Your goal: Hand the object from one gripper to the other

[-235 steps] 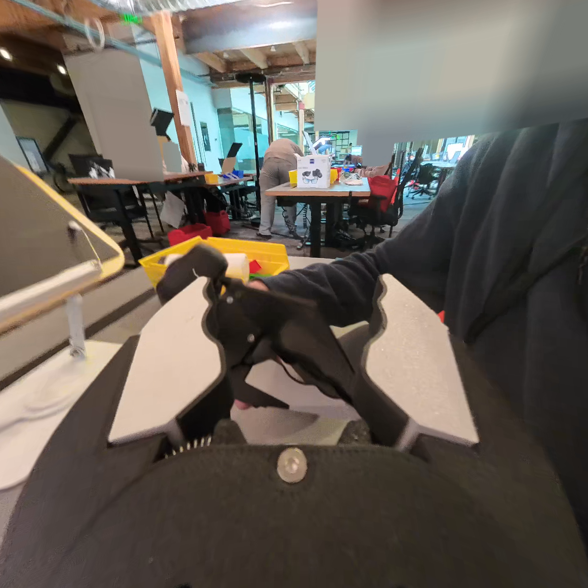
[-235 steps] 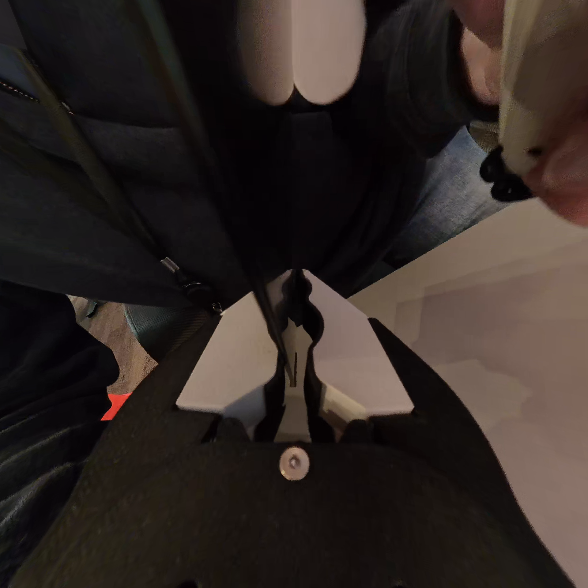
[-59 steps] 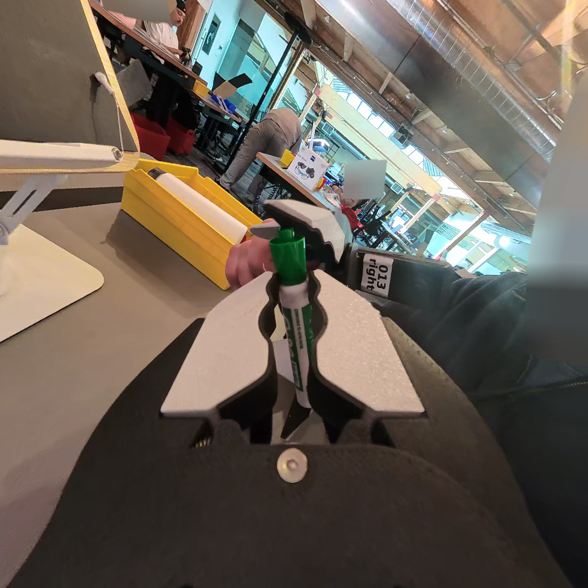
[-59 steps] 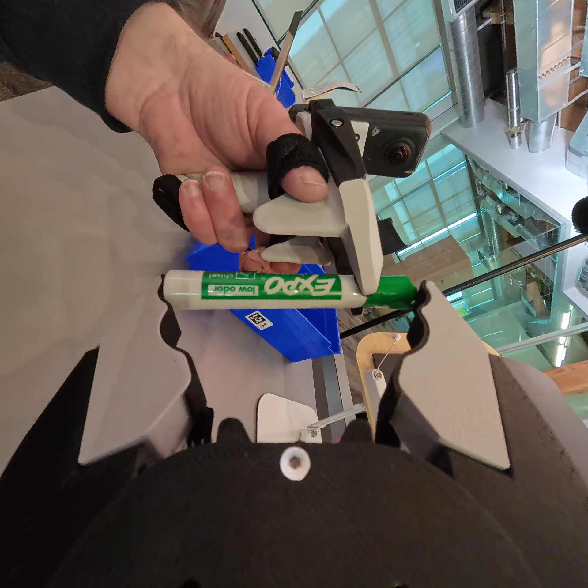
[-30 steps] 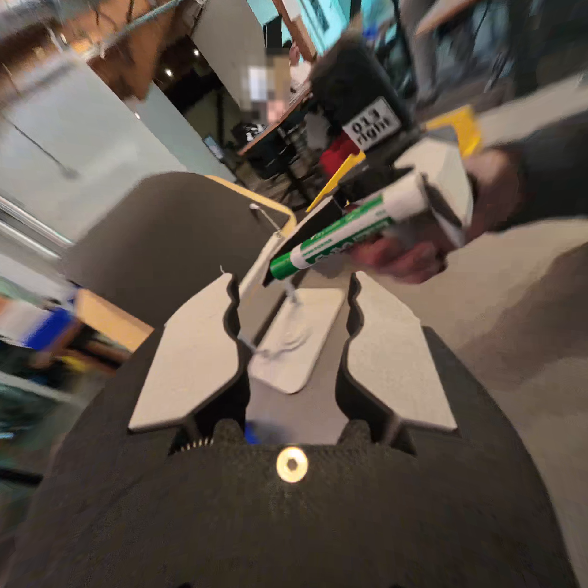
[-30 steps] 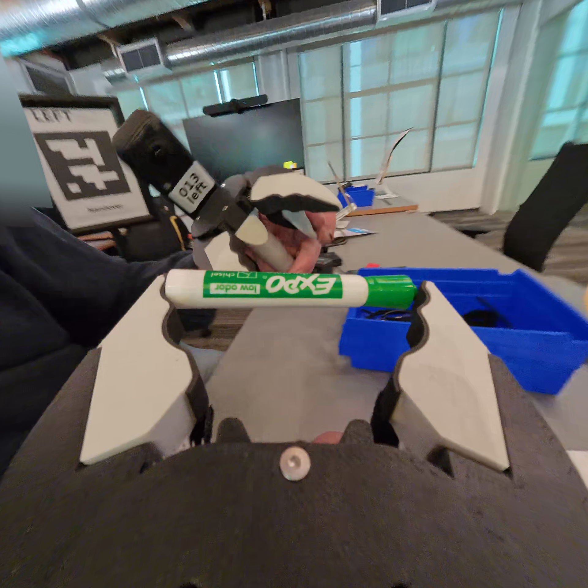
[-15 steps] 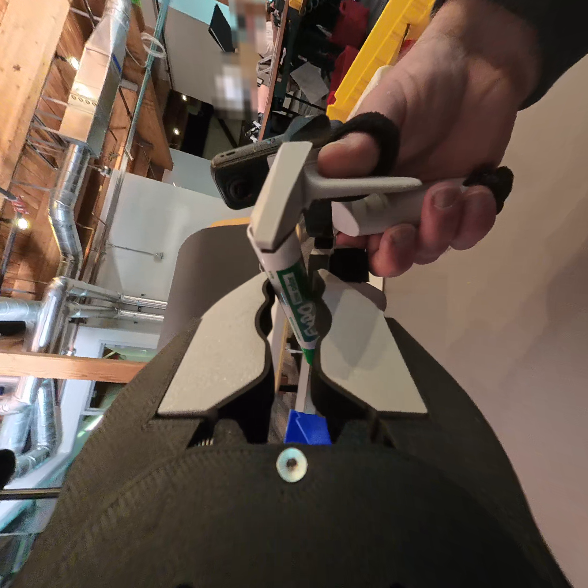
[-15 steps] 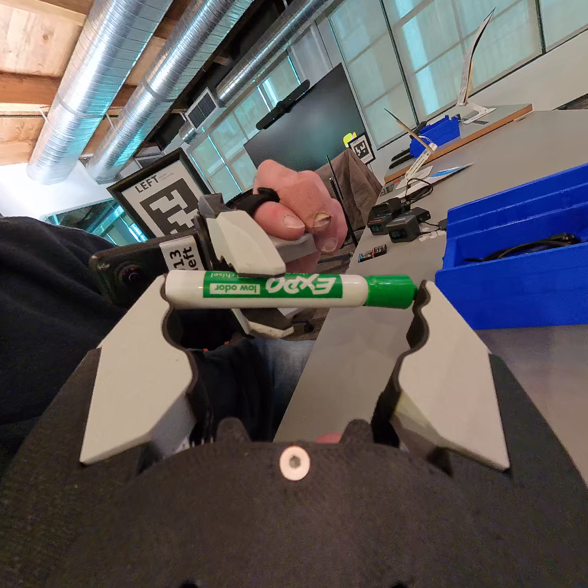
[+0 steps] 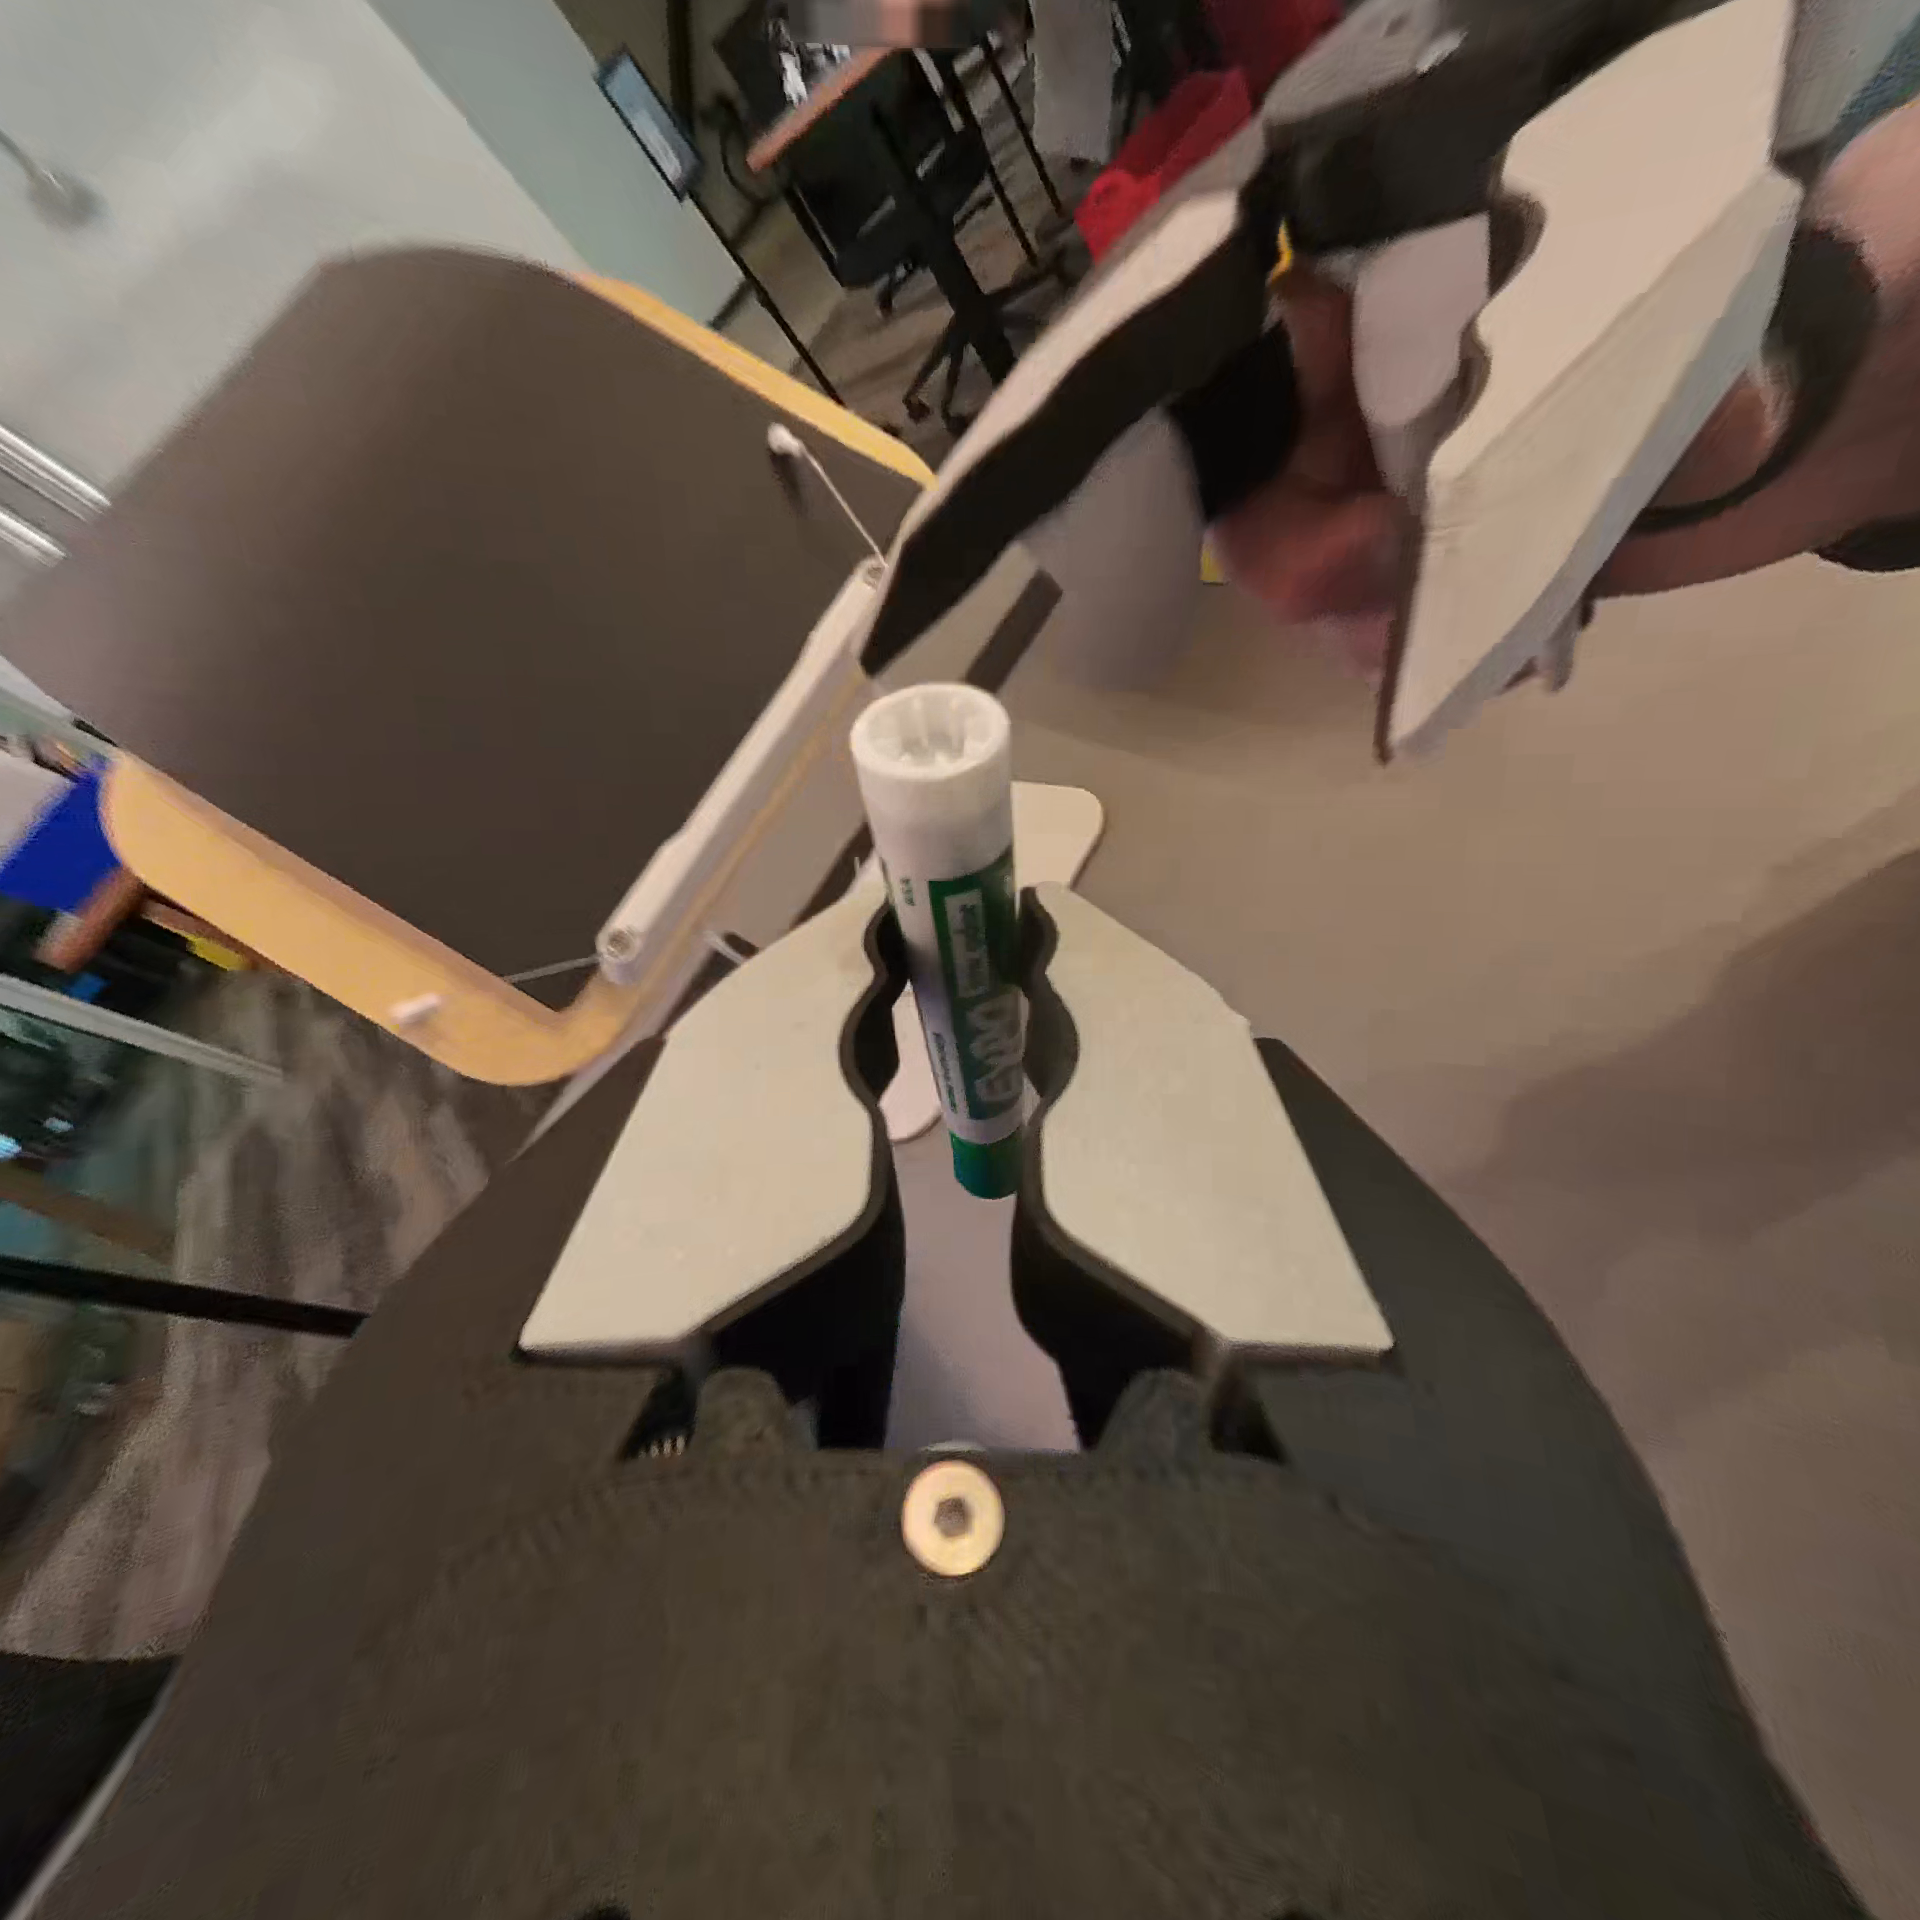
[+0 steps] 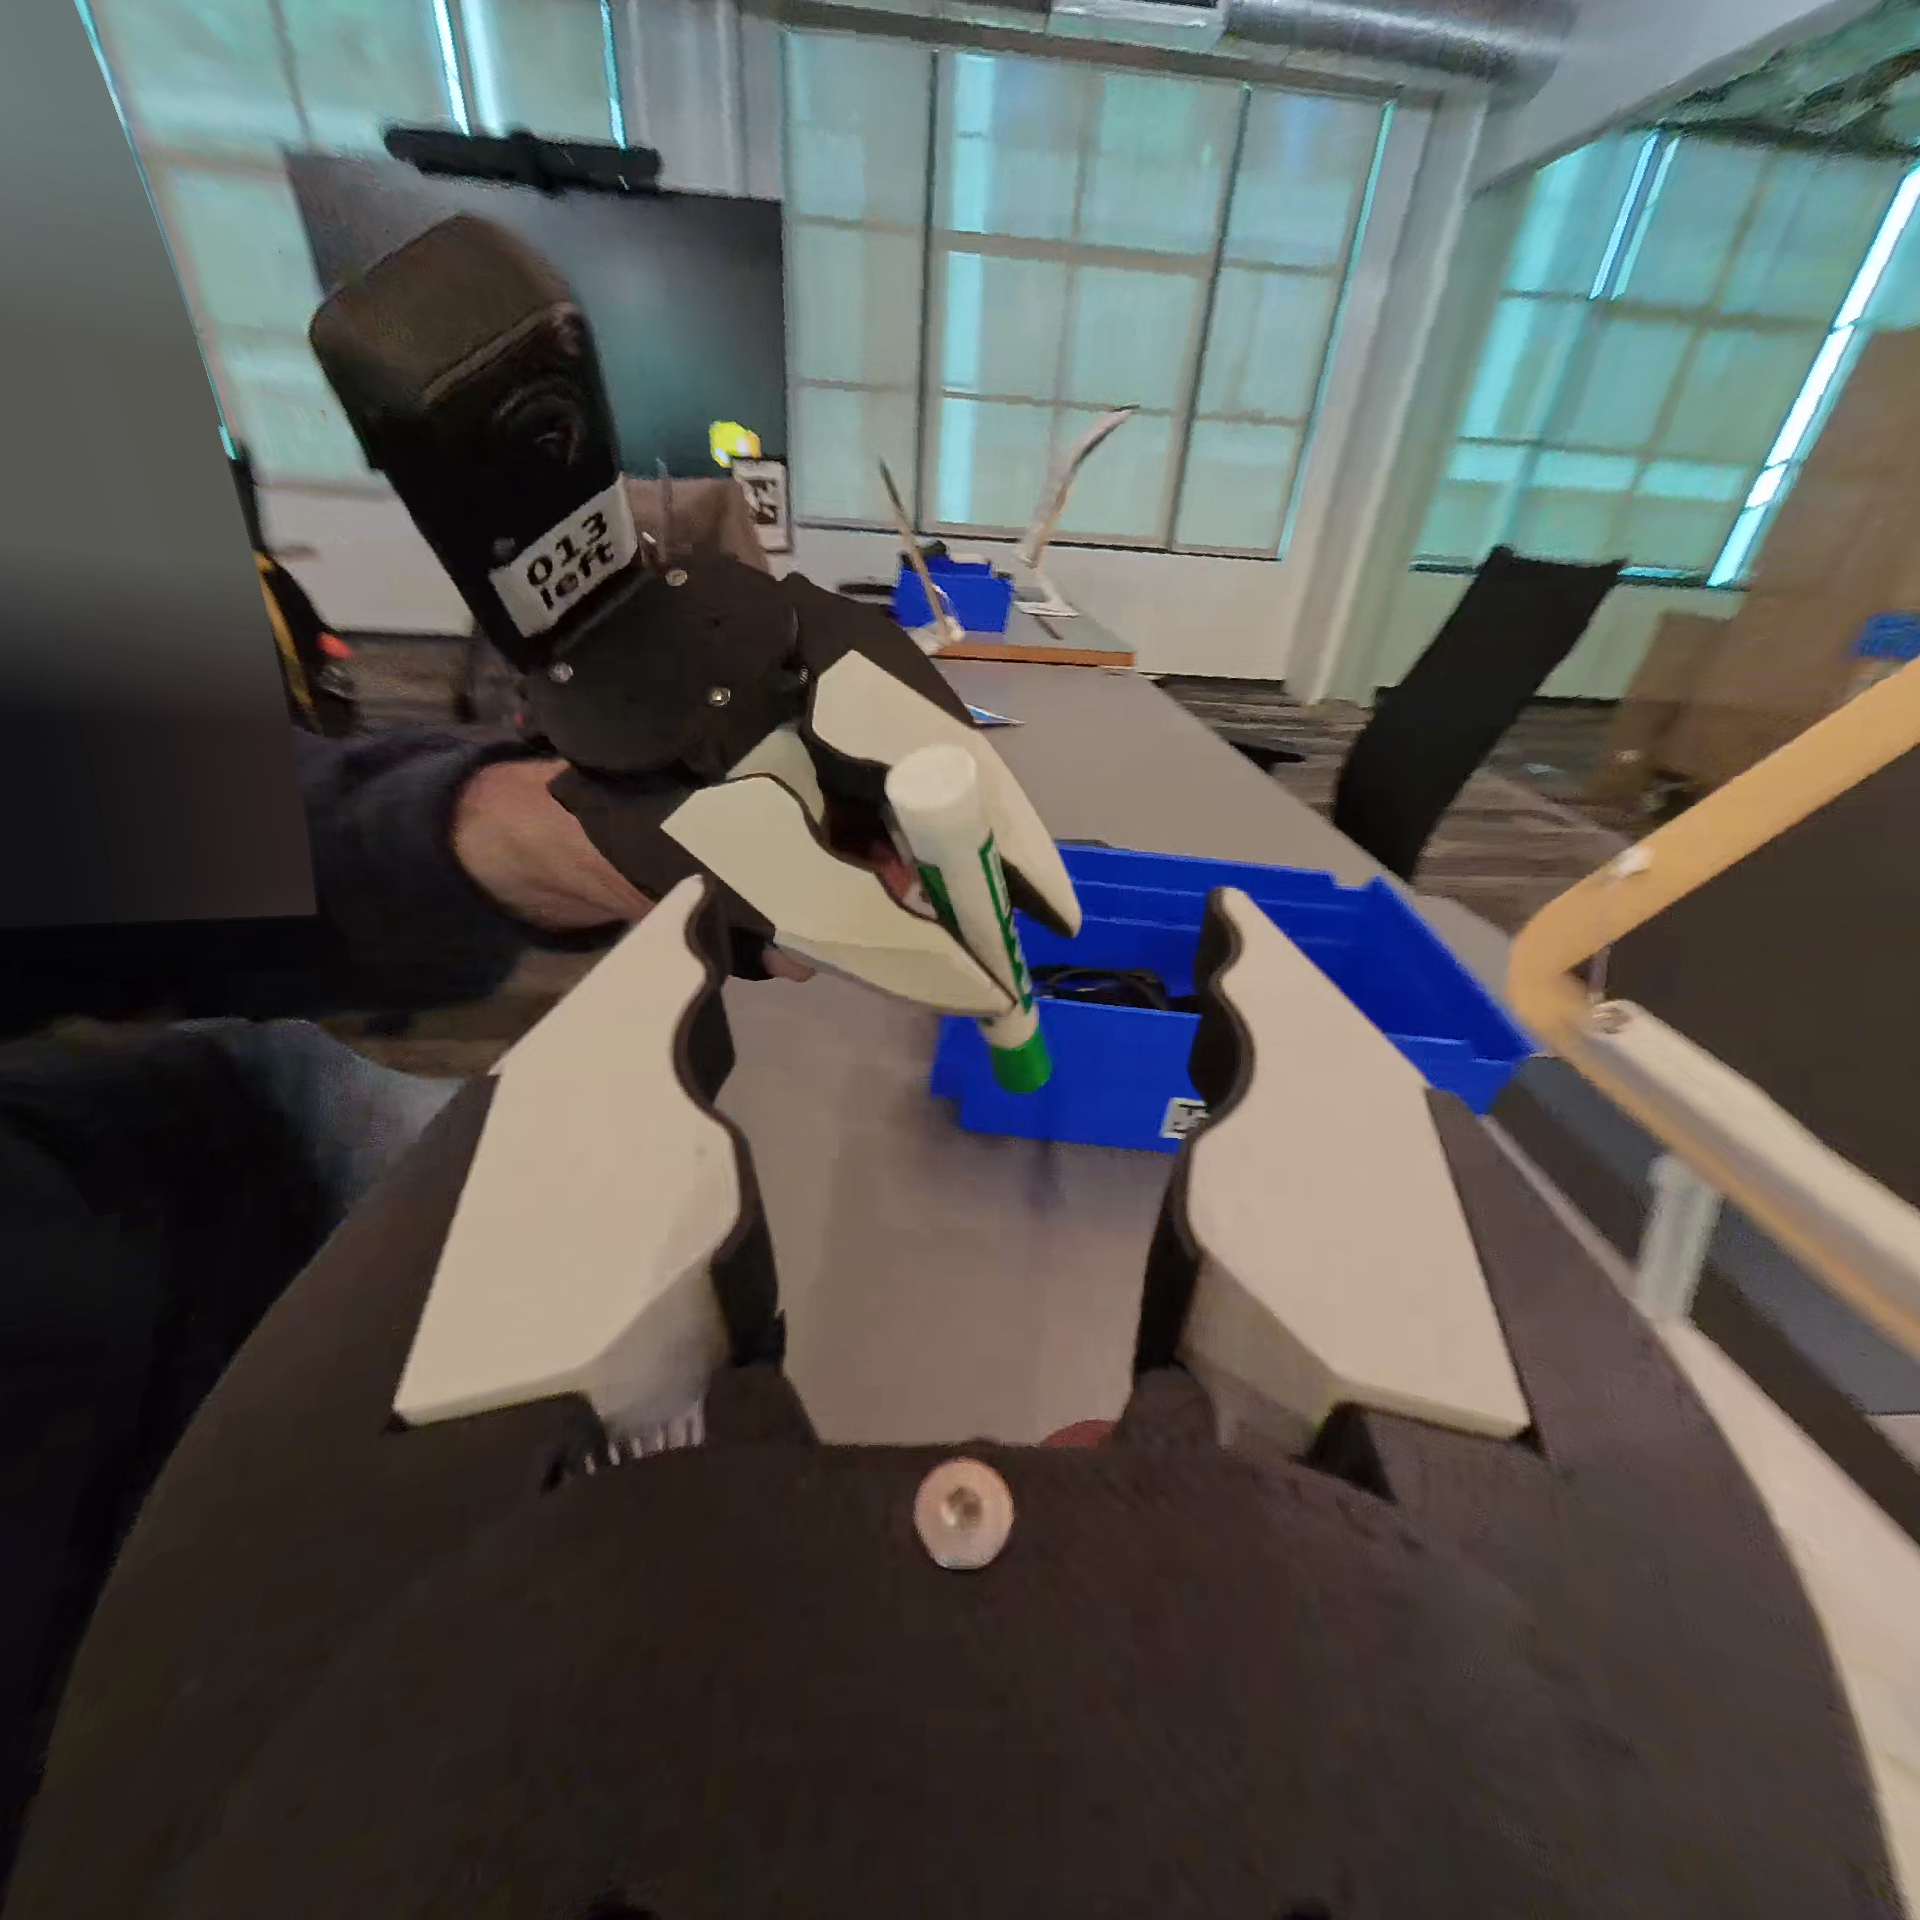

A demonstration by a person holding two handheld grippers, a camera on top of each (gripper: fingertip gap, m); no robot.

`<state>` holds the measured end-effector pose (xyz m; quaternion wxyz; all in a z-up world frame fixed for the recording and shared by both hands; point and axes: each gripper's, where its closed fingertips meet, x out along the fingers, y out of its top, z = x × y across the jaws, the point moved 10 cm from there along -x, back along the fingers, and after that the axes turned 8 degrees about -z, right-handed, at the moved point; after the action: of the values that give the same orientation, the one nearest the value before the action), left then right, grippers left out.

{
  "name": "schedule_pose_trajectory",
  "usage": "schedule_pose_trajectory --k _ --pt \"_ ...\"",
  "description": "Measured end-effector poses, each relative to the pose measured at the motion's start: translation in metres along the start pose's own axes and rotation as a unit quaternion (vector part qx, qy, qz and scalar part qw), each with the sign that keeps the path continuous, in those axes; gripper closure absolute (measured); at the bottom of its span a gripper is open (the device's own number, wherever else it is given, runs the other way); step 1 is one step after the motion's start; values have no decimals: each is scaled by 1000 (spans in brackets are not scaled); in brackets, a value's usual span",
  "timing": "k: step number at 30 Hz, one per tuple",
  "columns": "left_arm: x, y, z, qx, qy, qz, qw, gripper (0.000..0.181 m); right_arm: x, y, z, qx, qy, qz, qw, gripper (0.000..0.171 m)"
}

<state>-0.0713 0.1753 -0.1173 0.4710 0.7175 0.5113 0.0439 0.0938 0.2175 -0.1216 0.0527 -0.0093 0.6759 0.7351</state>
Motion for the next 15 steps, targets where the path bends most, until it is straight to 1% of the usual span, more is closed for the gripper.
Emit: schedule_pose_trajectory --k 2,3,6,8,9,10,12,15 --pt "2 2 0 -31 -15 -9 999 161 2 6 -4 -33 -22 -4 999 95" --pt "4 3 0 -48 -31 -13 998 161 4 8 -5 -40 -27 -2 999 106" --pt "8 7 2 -98 -75 -14 992 161 13 5 -3 -30 -13 1 999 121" --pt "9 10 4 -117 -88 -15 989 161 18 1 1 -23 -11 3 1000 129" --pt "9 11 5 -120 -95 -14 988 162 19 0 2 -25 -6 8 1000 140" --pt "10 12 7 -118 -98 -18 988 161 19 -1 1 -30 -1 10 1000 154" --pt "12 12 8 -110 -88 -32 989 161 20 -2 0 -39 -3 0 999 155" --pt "13 10 8 -118 -101 -15 988 161 19 -1 2 -34 11 1 999 155"
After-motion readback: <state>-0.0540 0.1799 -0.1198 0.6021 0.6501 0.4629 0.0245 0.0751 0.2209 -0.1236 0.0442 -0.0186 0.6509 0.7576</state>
